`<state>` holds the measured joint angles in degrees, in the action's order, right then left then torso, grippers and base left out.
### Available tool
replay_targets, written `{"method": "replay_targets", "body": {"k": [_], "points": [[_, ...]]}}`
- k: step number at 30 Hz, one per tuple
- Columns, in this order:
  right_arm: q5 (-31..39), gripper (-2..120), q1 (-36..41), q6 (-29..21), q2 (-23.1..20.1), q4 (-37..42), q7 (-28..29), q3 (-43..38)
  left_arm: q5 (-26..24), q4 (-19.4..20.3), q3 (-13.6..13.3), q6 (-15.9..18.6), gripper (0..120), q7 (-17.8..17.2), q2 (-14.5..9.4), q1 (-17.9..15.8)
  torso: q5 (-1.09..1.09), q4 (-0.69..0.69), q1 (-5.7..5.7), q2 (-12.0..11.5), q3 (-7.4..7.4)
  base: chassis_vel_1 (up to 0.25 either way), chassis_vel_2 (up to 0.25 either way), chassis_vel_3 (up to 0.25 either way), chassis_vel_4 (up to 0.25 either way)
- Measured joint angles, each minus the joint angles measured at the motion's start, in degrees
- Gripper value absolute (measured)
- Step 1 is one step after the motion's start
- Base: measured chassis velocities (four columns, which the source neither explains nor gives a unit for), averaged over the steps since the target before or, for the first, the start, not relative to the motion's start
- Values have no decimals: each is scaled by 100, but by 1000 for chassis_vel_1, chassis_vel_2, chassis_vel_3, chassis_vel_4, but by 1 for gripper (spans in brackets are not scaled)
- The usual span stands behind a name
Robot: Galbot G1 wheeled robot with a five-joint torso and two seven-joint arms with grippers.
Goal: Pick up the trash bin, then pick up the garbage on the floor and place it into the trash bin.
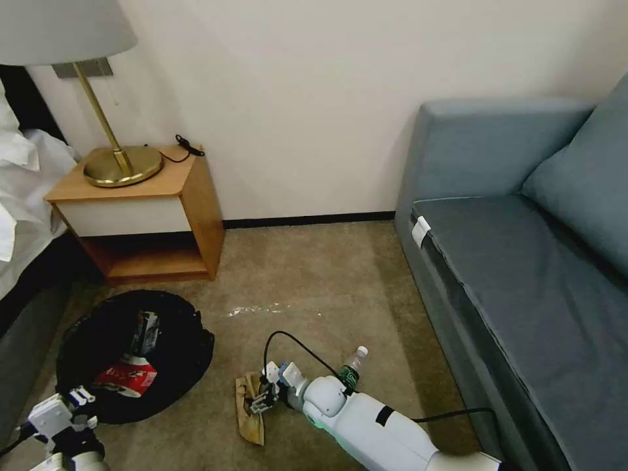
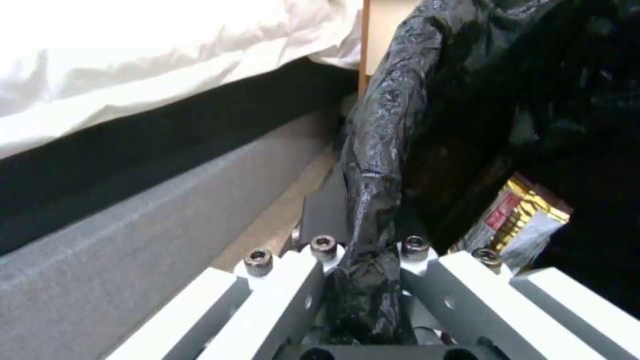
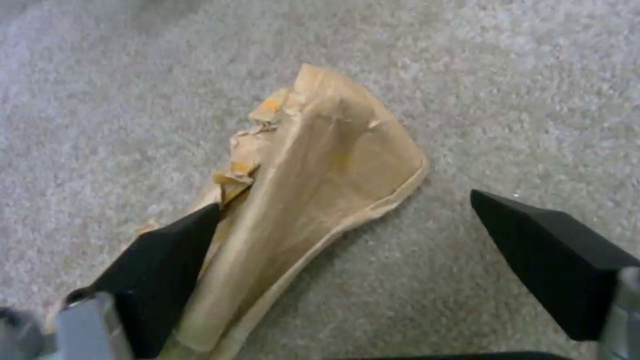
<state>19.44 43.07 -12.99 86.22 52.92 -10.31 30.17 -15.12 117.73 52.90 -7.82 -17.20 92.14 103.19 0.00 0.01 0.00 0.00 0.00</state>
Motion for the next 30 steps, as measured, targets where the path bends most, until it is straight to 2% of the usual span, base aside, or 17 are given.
{"method": "replay_targets", "body": {"k": [3,4,5,8,9,13,16,17,19,25,30], "points": [[-4,85,-3,8,11,-27,-61,-4,-2,-38,-4,0,3,0,0,-11,0,0,0,0,0,0,0,0,0],[-6,78,-3,18,11,-43,-83,-8,-2,-59,-11,0,3,0,0,-19,0,0,0,0,0,0,0,0,0],[-6,78,-3,18,11,-43,-83,-8,-2,-59,-11,0,3,0,0,-19,0,0,0,0,0,0,0,0,0],[-7,65,-2,46,-6,-68,-124,-19,-2,-90,-23,0,3,0,0,-29,0,0,0,0,0,0,0,0,0],[-7,65,-2,46,-6,-68,-124,-19,-2,-90,-23,0,3,0,0,-29,0,0,0,0,0,0,0,0,0],[-7,46,1,71,-52,-69,-172,-40,0,-133,-33,0,3,0,0,-39,0,0,0,0,0,0,0,0,0],[-7,40,7,85,-69,-65,-179,-59,0,-148,-39,-1,3,0,0,-41,0,0,0,0,0,0,0,0,0],[-7,33,13,103,-79,-61,-181,-79,1,-158,-43,-7,3,1,0,-41,0,-1,0,0,0,0,0,0,0],[-7,29,20,118,-86,-53,-181,-103,1,-167,-43,-11,3,1,0,-42,0,-1,0,0,0,0,0,0,0],[24,5,68,232,-124,44,-182,-306,2,-224,-38,-51,3,2,0,-36,0,0,0,0,0,0,0,0,0],[157,0,129,346,-140,155,-184,-681,2,-258,-34,-79,3,3,0,-29,0,-1,0,0,0,0,0,0,0]]}}
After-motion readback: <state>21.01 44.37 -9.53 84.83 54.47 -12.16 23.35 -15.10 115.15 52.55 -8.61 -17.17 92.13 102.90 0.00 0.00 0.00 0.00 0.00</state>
